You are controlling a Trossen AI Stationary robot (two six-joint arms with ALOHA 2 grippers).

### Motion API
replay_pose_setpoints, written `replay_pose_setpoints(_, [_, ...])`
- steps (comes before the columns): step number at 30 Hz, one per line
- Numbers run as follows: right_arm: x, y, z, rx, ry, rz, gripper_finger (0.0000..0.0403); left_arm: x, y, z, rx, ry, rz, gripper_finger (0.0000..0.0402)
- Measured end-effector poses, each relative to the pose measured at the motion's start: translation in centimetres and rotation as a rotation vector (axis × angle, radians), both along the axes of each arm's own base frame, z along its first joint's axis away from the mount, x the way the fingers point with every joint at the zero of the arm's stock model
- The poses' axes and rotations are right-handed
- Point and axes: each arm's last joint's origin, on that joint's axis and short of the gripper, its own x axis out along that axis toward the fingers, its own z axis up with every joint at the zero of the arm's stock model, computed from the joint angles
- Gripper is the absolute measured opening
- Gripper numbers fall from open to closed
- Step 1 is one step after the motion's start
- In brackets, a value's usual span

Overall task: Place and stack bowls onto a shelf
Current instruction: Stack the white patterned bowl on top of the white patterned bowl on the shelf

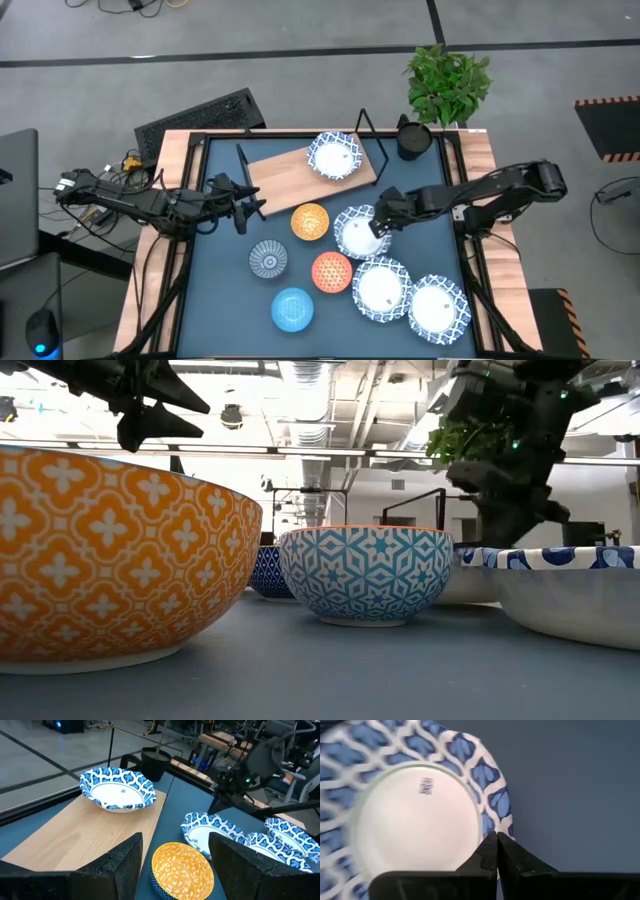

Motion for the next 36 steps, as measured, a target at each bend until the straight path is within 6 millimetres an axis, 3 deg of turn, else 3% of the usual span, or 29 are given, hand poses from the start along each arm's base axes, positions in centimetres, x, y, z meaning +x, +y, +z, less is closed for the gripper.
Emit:
replay_pose_setpoints(4, [-0.4, 0.0, 0.9, -0.007, -0.038, 0.021, 0.0035, 0.0, 0.0, 0.0, 0.0, 0.0, 0.0, 0.0213])
replay_pose_setpoints(11, [-1.1, 0.0, 1.4, -0.016, -0.025, 0.041, 0.0147, 0.0, 0.0, 0.0, 0.001, 0.002, -0.001, 0.0213])
replay_pose_setpoints(16, [-0.8, 0.0, 0.5, -0.012, 0.03, 0.027, 0.0216, 0.0, 0.0, 0.0, 0.002, 0.003, -0.001, 0.0213])
replay_pose_setpoints(20, [-0.2, 0.0, -0.7, -0.012, 0.08, 0.025, 0.0231, 0.0, 0.0, -0.1, 0.004, 0.009, -0.001, 0.0213])
replay_pose_setpoints(27, [0.5, 0.0, -2.3, 0.034, 0.131, 0.033, 0.0191, 0.0, 0.0, -0.1, 0.005, 0.013, -0.001, 0.0213])
replay_pose_setpoints(36, [0.2, 0.1, -1.3, 0.059, 0.088, 0.051, 0.0021, 0.0, 0.0, -0.1, 0.005, 0.012, -0.001, 0.0213])
